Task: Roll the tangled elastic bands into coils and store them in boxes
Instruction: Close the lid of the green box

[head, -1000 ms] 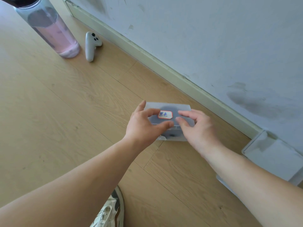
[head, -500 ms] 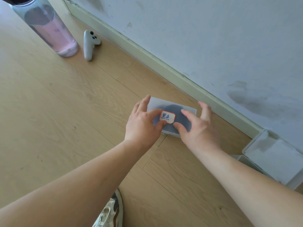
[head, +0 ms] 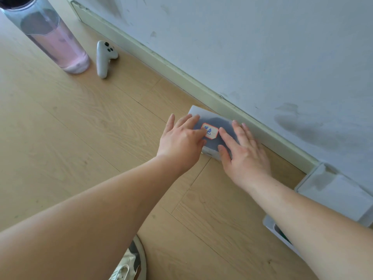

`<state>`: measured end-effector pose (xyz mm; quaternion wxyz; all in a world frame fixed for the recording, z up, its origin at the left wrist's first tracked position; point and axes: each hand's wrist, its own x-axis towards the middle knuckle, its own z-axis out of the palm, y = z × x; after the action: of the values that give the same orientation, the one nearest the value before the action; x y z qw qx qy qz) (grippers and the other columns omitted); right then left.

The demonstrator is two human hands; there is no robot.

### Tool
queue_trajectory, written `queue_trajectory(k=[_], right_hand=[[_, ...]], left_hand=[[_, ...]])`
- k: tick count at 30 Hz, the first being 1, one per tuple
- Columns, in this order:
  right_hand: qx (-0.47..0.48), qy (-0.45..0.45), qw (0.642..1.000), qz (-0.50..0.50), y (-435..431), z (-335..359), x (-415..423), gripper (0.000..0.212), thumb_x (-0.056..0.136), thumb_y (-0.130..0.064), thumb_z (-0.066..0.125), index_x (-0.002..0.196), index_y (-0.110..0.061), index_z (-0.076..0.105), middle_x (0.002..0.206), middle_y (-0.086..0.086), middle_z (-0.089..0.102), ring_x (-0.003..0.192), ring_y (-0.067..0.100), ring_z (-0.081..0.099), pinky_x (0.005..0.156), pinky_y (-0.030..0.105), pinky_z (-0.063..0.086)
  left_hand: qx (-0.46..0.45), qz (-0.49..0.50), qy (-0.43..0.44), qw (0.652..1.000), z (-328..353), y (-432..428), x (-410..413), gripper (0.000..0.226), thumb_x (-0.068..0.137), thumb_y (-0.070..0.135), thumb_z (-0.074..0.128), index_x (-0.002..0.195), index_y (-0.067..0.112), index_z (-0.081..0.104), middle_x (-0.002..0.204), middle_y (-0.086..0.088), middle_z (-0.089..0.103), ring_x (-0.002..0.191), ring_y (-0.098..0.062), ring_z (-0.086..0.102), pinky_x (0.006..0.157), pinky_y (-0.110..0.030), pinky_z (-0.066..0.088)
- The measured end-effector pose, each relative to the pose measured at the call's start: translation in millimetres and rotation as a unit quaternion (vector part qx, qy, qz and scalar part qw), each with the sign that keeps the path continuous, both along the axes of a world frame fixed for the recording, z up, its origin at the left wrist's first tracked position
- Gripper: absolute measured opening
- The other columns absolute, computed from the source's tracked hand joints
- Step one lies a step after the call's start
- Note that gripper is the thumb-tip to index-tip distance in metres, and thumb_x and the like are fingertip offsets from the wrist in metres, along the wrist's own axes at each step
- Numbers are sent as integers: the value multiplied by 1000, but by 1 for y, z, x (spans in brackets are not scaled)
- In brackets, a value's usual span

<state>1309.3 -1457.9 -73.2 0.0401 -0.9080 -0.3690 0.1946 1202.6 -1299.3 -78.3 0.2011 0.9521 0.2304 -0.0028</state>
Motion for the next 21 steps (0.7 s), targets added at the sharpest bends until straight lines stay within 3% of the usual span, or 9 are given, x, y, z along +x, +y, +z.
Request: queue_trajectory(k=[3,6,8,9,11,16,21], right_hand=[[-18,34,999,-23,13,8,9,55,108,-46,35,160,-43,20,173,-10,-3,160,16,-7,127,46,17],[26,129,988,-75,24,20,19,55,106,-35,47,158,-36,33,174,-6,6,160,15,1,128,40,15],[78,183,972,-128,24,37,24,51,103,-35,52,153,-31,44,168,-3,29,155,16,26,122,33,27],[85,201,965,-146,20,47,28,48,103,-36,54,151,-30,48,162,-4,42,146,16,41,111,29,36],[46,214,965,-147,6,69,36,45,101,-39,57,146,-30,54,149,-4,56,126,15,56,95,23,39],[-12,203,965,-163,-60,115,61,44,98,-44,59,140,-33,59,145,-2,59,131,18,56,102,26,42],[-17,156,976,-150,-143,110,58,44,99,-48,57,141,-36,56,149,-11,53,138,13,50,111,32,41]], left_hand=[[2,-8,74,997,10,10,19,31,106,43,46,132,41,64,168,6,27,159,-27,9,129,-47,-2],[-121,54,80,988,23,10,33,33,105,41,51,135,39,64,169,6,25,160,-25,4,129,-40,1],[-176,92,24,980,28,2,39,32,104,34,54,134,30,67,165,1,36,158,-23,14,126,-34,14],[-177,98,-9,979,32,-6,41,31,103,30,56,132,26,68,160,-1,43,155,-22,22,121,-31,22],[-174,97,-61,978,40,-24,45,30,102,23,57,128,21,71,149,0,55,143,-21,40,109,-28,35],[-264,39,-50,962,63,-83,64,27,98,20,61,122,21,72,120,4,69,113,-17,61,94,-30,49],[-352,-7,29,935,73,-135,80,38,97,32,65,134,27,65,132,13,66,115,-7,63,103,-30,50]])
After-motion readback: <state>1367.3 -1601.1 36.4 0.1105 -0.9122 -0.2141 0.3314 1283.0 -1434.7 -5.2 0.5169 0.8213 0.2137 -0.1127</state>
